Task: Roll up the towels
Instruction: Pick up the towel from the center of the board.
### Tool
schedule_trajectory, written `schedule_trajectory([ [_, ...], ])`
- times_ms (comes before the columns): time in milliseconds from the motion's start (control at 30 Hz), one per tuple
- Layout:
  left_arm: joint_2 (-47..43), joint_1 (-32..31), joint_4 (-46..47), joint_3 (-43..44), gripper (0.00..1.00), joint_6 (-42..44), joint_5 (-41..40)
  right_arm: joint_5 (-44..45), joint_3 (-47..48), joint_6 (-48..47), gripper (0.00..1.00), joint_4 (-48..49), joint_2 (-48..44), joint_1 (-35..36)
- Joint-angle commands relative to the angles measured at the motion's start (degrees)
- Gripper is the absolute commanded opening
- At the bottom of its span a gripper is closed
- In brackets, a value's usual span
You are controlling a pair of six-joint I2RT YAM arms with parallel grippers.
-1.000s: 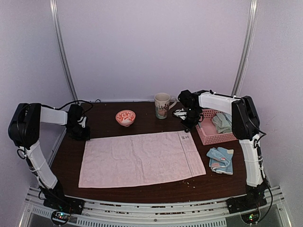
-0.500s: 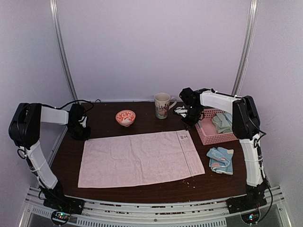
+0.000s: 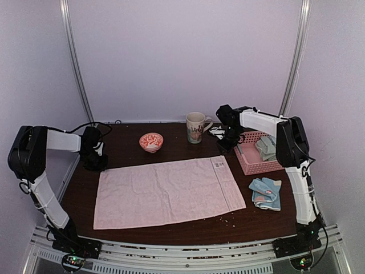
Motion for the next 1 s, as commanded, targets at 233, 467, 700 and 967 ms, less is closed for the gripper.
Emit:
schedule_trajectory([
  [233, -1.3, 0.2, 1.2, -0.8, 0.0, 1.8, 2.5, -1.0, 4.1, 0.5, 0.28, -2.2, 4.8, -0.1],
  [467, -0.8, 0.2, 1.2, -0.4, 0.0, 2.0, 2.2, -3.0, 3.7, 0.7, 0.25, -3.9, 6.3, -0.1],
  [700, -0.8, 0.2, 1.2, -0.3, 0.0, 2.0, 1.7, -4.7, 4.1, 1.0, 0.06, -4.2, 7.2, -0.1],
  [967, -3.1, 0.3, -0.2, 1.8, 0.0, 2.8, 0.1, -5.0, 5.9, 1.6, 0.0, -0.5, 3.4, -1.7],
])
